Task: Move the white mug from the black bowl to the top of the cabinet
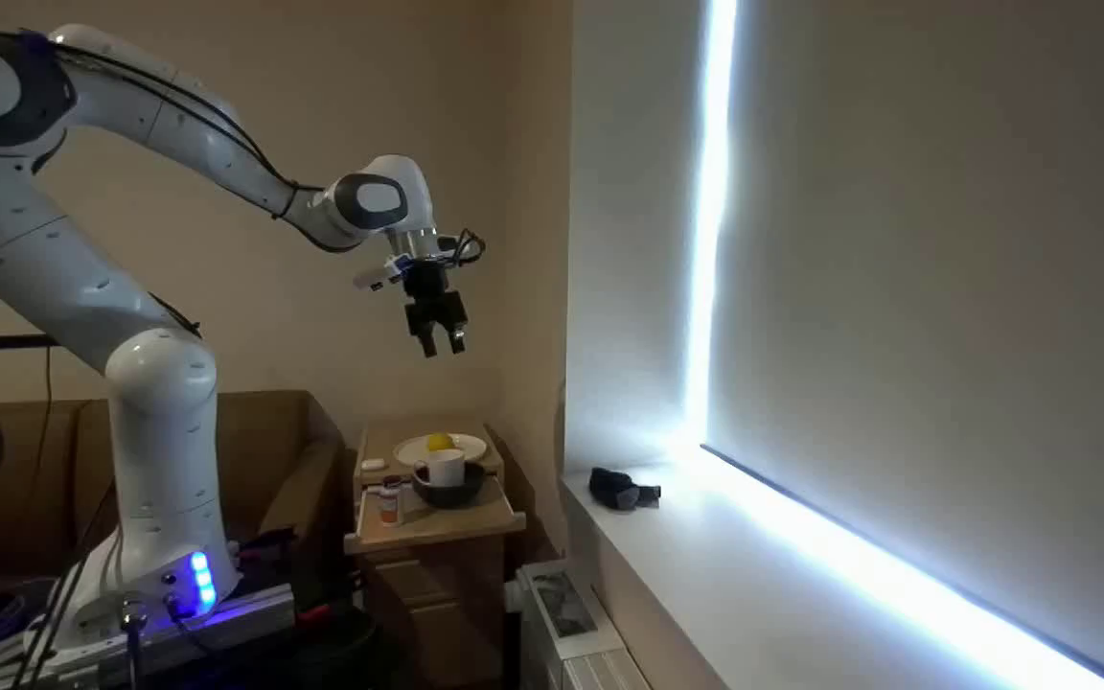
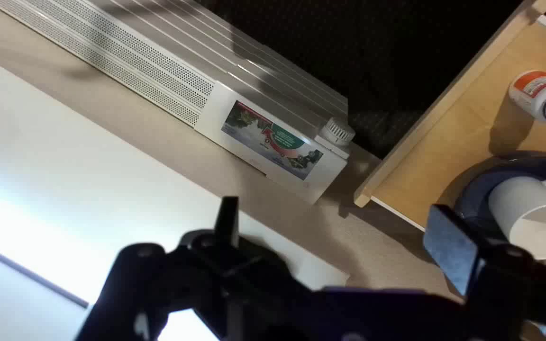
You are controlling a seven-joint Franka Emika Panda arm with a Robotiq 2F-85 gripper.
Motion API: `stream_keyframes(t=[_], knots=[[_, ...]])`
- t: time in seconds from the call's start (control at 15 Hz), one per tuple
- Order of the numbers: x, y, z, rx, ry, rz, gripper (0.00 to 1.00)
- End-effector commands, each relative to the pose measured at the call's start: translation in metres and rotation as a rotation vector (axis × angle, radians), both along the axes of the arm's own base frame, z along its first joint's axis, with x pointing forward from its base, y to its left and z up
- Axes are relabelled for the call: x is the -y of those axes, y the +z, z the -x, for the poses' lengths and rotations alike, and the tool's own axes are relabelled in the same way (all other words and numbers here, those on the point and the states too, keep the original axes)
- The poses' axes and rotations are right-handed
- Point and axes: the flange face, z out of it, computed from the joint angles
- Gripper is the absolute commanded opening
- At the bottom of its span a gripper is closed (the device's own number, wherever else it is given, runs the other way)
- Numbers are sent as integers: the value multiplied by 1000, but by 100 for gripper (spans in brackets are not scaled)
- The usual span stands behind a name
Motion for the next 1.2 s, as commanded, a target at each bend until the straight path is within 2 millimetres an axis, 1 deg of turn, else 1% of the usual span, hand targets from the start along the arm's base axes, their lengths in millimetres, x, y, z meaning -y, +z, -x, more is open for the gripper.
stream_keyframes(t=[0.0,0.13,0.2,0.27,0.33,0.4,0.53,0.6,0.67,0.8,0.87,0.93,1.0,1.07,1.13], knots=[[0,1,0,-1,0,0,100],[0,1,0,-1,0,0,100],[-4,-27,-10,-60,-19,1,100],[-15,-49,-17,-94,-22,-33,100],[-25,-63,-25,-110,-15,-131,100],[-51,-76,-40,-122,-20,-183,100],[-95,-100,-54,-150,-14,-314,100],[-121,-112,-61,-162,-6,-376,100],[-148,-123,-68,-165,9,-401,100],[-204,-138,-82,-177,46,-414,100],[-169,-125,-63,-163,39,-398,100],[-186,-132,-66,-175,50,-393,100],[-189,-134,-66,-182,51,-391,100],[-186,-133,-67,-179,46,-392,100],[-179,-134,-69,-177,16,-356,100]])
